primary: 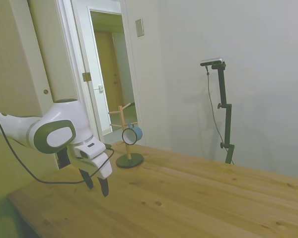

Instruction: Unload the mug

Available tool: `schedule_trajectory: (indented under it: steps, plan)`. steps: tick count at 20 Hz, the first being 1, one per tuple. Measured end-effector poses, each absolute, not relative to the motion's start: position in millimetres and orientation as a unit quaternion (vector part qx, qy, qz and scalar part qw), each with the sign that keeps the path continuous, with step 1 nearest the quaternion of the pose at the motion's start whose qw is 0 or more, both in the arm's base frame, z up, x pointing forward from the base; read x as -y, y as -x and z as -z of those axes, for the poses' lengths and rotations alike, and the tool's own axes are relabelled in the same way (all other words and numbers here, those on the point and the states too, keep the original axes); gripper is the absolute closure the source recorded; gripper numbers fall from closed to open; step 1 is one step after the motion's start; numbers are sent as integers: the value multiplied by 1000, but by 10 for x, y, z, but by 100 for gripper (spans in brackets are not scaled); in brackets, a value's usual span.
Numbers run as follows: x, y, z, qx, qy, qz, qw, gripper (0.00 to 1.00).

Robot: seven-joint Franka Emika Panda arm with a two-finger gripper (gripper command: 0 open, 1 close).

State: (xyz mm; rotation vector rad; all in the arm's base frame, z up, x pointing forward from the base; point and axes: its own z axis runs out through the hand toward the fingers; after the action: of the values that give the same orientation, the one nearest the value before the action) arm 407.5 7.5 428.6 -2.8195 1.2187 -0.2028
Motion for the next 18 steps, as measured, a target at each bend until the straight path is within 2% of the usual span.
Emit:
schedule_trajectory:
  steps: [5, 12, 18]
  plan:
    - [33, -4217, -4357, -401, 910, 94, 48, 0]
    - [-61, -4909, -4589, -406, 892, 177, 84, 0]
    - [-258, -5525, -4666, -406, 875, 239, 107, 0]
